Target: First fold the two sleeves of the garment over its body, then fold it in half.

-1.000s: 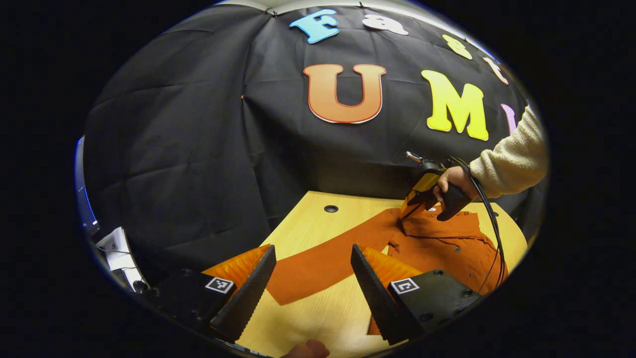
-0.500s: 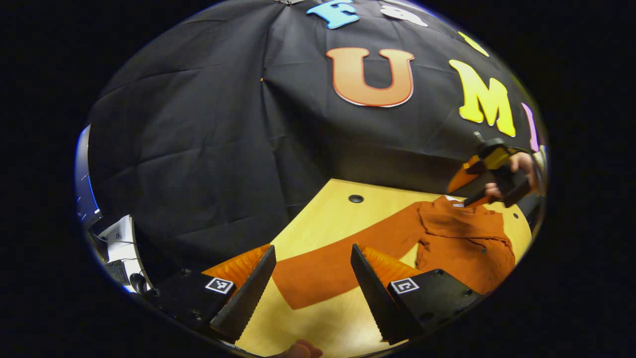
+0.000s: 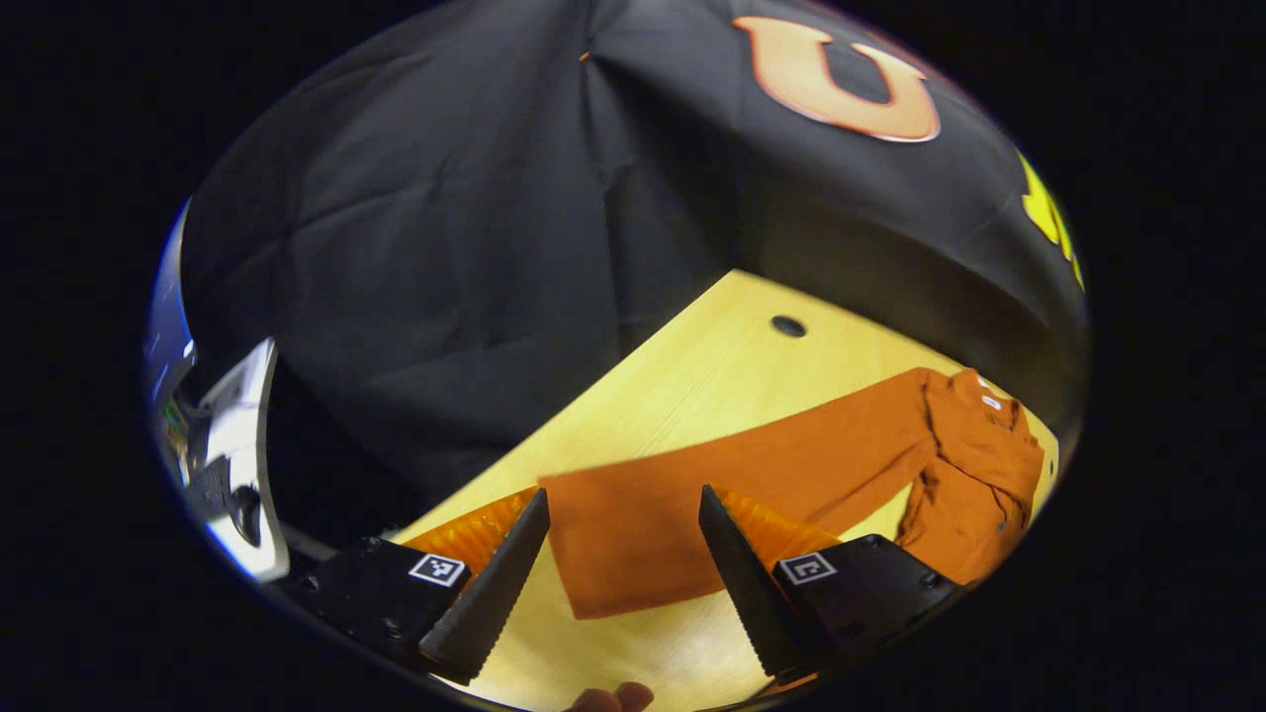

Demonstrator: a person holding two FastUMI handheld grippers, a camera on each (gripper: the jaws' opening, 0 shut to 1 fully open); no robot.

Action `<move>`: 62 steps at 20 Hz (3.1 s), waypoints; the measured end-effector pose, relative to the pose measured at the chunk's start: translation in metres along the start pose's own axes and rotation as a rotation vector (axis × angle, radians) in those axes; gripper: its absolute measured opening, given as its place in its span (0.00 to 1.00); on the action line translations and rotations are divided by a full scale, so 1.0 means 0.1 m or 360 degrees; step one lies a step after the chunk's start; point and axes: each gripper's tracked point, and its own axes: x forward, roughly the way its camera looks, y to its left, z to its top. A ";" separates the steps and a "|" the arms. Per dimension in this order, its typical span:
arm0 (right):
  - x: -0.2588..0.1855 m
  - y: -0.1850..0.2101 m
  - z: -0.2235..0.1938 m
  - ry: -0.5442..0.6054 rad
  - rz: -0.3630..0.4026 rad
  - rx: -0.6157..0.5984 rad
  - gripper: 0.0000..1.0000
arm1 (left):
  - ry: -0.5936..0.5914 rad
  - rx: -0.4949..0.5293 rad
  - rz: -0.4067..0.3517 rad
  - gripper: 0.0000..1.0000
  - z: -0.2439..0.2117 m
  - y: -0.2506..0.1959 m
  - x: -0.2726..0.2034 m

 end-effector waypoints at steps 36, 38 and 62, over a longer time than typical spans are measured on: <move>-2.70 -1.87 -0.68 -0.0512 -0.0432 0.0476 0.90 | 0.1083 -0.0082 -0.0132 0.04 0.06 -0.44 0.26; -2.67 -1.95 -0.67 -0.0496 -0.0418 0.0498 0.91 | 0.1001 -0.0036 -0.0190 0.04 0.31 -0.74 0.15; -2.59 -2.98 -1.09 -0.0446 -0.0496 0.0603 0.96 | 0.0573 0.0795 -0.1218 0.03 0.50 -7.33 -2.35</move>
